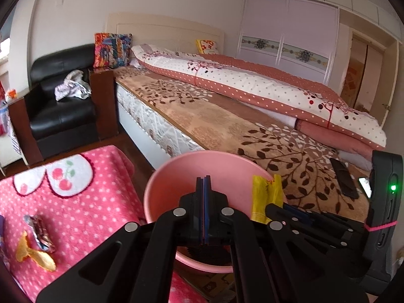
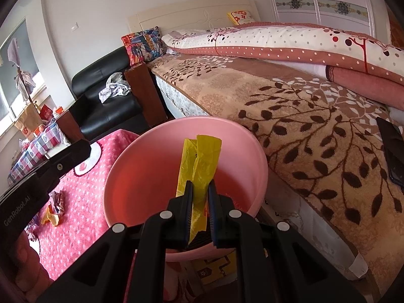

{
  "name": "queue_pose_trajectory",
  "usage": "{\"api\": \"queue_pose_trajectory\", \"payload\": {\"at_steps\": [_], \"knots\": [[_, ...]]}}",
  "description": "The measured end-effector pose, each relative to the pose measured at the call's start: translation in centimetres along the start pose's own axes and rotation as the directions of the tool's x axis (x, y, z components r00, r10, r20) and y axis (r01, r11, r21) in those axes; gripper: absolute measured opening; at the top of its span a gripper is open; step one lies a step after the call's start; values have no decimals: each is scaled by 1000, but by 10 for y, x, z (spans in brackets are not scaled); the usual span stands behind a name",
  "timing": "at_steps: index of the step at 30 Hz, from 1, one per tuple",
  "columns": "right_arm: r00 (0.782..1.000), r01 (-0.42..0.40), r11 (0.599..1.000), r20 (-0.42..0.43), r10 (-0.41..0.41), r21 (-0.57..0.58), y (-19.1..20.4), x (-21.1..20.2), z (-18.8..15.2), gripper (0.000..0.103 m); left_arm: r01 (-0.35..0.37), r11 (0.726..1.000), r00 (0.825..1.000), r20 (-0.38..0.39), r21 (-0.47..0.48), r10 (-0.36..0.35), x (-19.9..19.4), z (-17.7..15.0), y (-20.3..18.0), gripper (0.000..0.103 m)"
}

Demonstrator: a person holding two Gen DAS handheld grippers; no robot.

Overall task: Collect trash
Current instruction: 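Carry both tools over the pink bucket and open them to drop items, then move both open tools back over the table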

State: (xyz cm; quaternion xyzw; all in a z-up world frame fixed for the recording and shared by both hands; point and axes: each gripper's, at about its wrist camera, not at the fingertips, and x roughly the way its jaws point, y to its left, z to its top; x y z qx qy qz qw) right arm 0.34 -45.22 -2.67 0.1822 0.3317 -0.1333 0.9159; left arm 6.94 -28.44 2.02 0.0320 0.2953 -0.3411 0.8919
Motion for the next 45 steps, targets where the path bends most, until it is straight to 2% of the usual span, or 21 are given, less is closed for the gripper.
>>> {"api": "queue_pose_trajectory", "payload": {"at_steps": [5, 11, 16, 18, 20, 22, 24, 30, 35, 45], "knots": [[1000, 5, 1000, 5, -5, 4, -3, 1, 0, 11, 28, 1000, 1000, -9, -11, -28, 3, -2, 1, 0], [1000, 10, 1000, 1, -10, 5, -6, 4, 0, 11, -21, 1000, 999, -33, -1, 21, 10, -4, -1, 0], [1000, 13, 1000, -6, -13, -5, -4, 4, -2, 13, -33, 999, 997, -76, 5, 34, 18, -6, -1, 0], [1000, 13, 1000, -6, -13, -5, -3, 4, -2, 14, -33, 999, 996, -86, 2, 33, 20, -7, 0, 5], [1000, 9, 1000, -9, -9, -6, -3, 4, -2, 22, -21, 1000, 996, -85, -13, 20, 19, -7, 4, 28], [1000, 12, 1000, -8, -13, -11, -2, 3, -2, 27, 2, 1000, 997, -78, -27, -4, 17, -6, 6, 32], [1000, 14, 1000, -4, -14, -12, -1, 2, -1, 32, 15, 999, 997, -71, -34, -18, 14, -6, 8, 32], [1000, 12, 1000, 1, -12, -12, 1, -1, -1, 34, 33, 998, 998, -55, -47, -35, 4, -5, 14, 33], [1000, -3, 1000, 7, 3, -16, 7, -8, -2, 35, 18, 998, 999, -40, -55, -20, -6, -5, 19, 33], [994, -110, 989, -12, 110, -97, 53, -16, -17, 35, -115, 992, 993, -20, -46, 114, -47, -22, 44, 32]]}}
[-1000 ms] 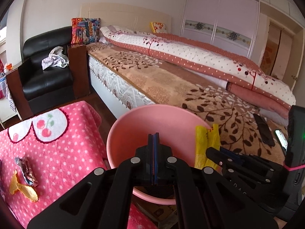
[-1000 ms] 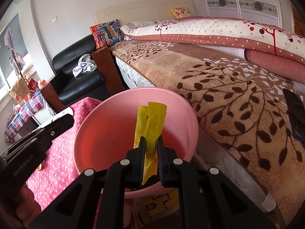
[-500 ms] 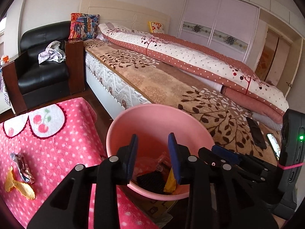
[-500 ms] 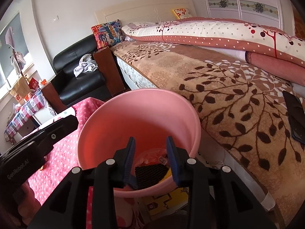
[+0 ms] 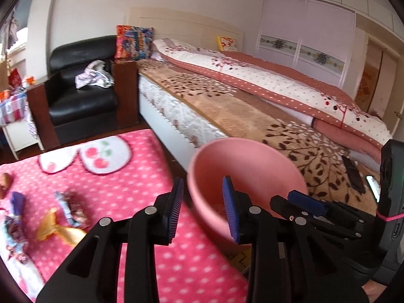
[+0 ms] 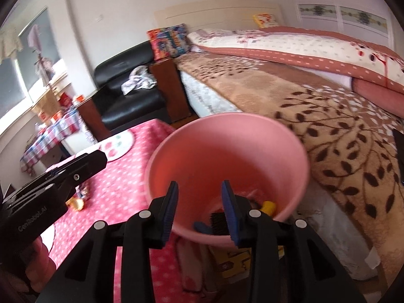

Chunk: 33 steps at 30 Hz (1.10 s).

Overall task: Collect trash
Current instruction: 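Move both open tools back over the table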

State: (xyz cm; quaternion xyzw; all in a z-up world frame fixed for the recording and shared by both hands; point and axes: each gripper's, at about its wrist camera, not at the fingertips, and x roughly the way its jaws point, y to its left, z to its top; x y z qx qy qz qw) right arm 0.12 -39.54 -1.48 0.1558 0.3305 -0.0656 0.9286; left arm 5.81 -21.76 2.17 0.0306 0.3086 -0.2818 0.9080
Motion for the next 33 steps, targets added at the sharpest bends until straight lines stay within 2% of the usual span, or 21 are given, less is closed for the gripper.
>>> {"api": "queue_pose_trajectory", "payload": {"at_steps": [6, 10, 20, 23, 29, 33], "knots": [[997, -74, 996, -26, 72, -57, 41, 6, -9, 35, -117, 993, 993, 4, -1, 117, -21, -14, 35, 32], [992, -118, 989, -52, 114, -87, 66, 13, -14, 35, -195, 980, 981, -6, -44, 195, -33, -24, 69, 32], [971, -227, 959, -113, 210, -171, 129, 35, -19, 35, -368, 914, 930, -85, -171, 358, -46, -42, 156, 32], [963, -254, 949, -135, 232, -184, 143, 41, -22, 35, -389, 903, 920, -116, -182, 373, -43, -45, 171, 32], [951, -291, 935, -172, 258, -205, 159, 56, -25, 35, -442, 885, 891, -185, -149, 414, -21, -52, 188, 32], [942, -314, 926, -187, 278, -208, 167, 67, -22, 34, -438, 889, 886, -234, -137, 400, -7, -58, 194, 32]]}}
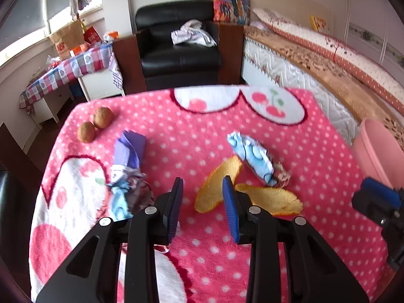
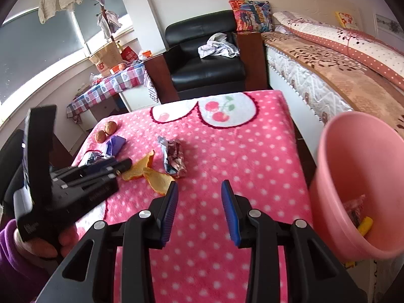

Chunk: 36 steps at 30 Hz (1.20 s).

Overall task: Collect trash
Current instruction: 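Move both open tools back over the table, then grasp the crumpled candy wrapper with the right tool while the left tool grasps an orange peel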

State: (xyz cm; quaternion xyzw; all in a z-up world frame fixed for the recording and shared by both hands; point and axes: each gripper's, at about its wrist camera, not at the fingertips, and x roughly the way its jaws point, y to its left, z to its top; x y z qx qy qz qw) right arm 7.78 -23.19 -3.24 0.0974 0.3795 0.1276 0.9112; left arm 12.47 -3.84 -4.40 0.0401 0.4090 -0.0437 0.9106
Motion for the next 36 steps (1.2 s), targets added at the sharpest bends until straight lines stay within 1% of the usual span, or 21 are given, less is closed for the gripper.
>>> {"api": "queue_pose_trajectory", "payload": {"at_steps": [6, 7, 9, 12, 18, 20, 23, 26, 33, 34, 35, 36], "knots": [[999, -30, 999, -27, 30, -17, 7, 20, 10, 35, 1, 999, 998, -59, 35, 1, 17, -8, -2, 31], [999, -36, 999, -33, 35, -19, 9, 23, 11, 35, 4, 999, 998, -65, 41, -1, 19, -10, -2, 22], [998, -50, 998, -44, 49, -27, 14, 30, 14, 35, 5, 999, 998, -60, 48, -2, 19, -12, -2, 21], [996, -73, 997, -63, 70, -39, 20, 41, 18, 35, 1, 999, 999, -49, 53, 2, 16, -12, -3, 5], [992, -93, 995, -91, 88, -47, 29, 61, 26, 35, -11, 1000, 1000, -29, 7, 11, 6, -10, 7, 4], [992, -91, 994, -98, 85, -53, 32, 68, 31, 38, -6, 1000, 1000, -18, -7, 5, 1, -9, 10, 4], [992, -77, 995, -106, 70, -66, 37, 79, 36, 42, 0, 1000, 1000, 3, -19, 1, -9, -8, 12, 4], [991, -63, 995, -119, 54, -77, 41, 90, 40, 42, 9, 1000, 1000, 25, -27, -8, -19, -8, 12, 4], [985, -37, 995, -168, 22, -89, 45, 111, 39, 42, 23, 999, 999, 41, -45, -21, -31, -11, 12, 4], [984, -36, 996, -176, 21, -83, 44, 113, 37, 38, 21, 999, 999, 44, -44, -19, -33, -11, 12, 4], [983, -33, 996, -183, 18, -78, 44, 115, 36, 26, 17, 999, 999, 48, -43, -15, -34, -11, 12, 4], [982, -25, 997, -187, 10, -76, 43, 116, 34, 26, 15, 999, 999, 51, -45, -13, -36, -11, 13, 4]]}}
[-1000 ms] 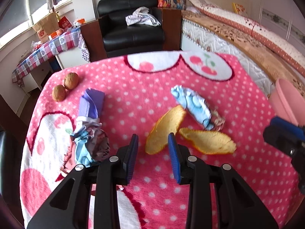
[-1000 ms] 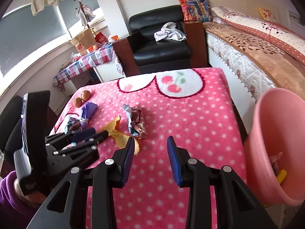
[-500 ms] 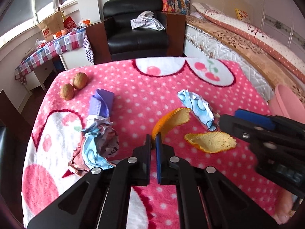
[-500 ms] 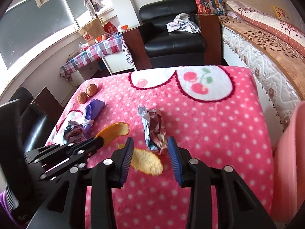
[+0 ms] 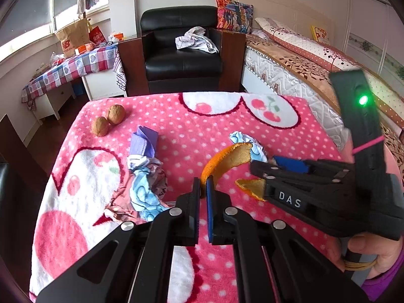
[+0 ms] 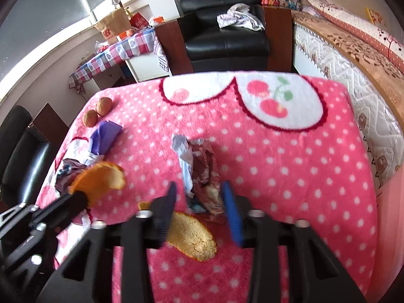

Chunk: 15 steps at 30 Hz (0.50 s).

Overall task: Collect trash
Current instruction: 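Grasp the crumpled candy wrapper with the right tool while the left tool grasps an orange peel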

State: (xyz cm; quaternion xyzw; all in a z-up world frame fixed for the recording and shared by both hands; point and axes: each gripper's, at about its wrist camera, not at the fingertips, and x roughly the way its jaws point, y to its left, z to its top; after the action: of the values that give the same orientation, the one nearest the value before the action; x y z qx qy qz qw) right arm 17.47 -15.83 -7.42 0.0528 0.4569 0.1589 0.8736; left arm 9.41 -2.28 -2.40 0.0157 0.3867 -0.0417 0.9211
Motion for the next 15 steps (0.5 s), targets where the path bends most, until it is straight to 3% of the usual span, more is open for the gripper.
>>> {"api": "queue_pose_trajectory", "payload": {"at_steps": [2, 15], "knots": [[1000, -15, 1000, 14, 15, 10, 0, -3, -1, 21, -2, 1000, 1000, 10, -5, 2, -5, 1, 1, 4], [988, -36, 999, 154, 31, 34, 0, -79, -25, 21, 2, 1000, 998, 71, -13, -1, -34, 5, -3, 4]]}}
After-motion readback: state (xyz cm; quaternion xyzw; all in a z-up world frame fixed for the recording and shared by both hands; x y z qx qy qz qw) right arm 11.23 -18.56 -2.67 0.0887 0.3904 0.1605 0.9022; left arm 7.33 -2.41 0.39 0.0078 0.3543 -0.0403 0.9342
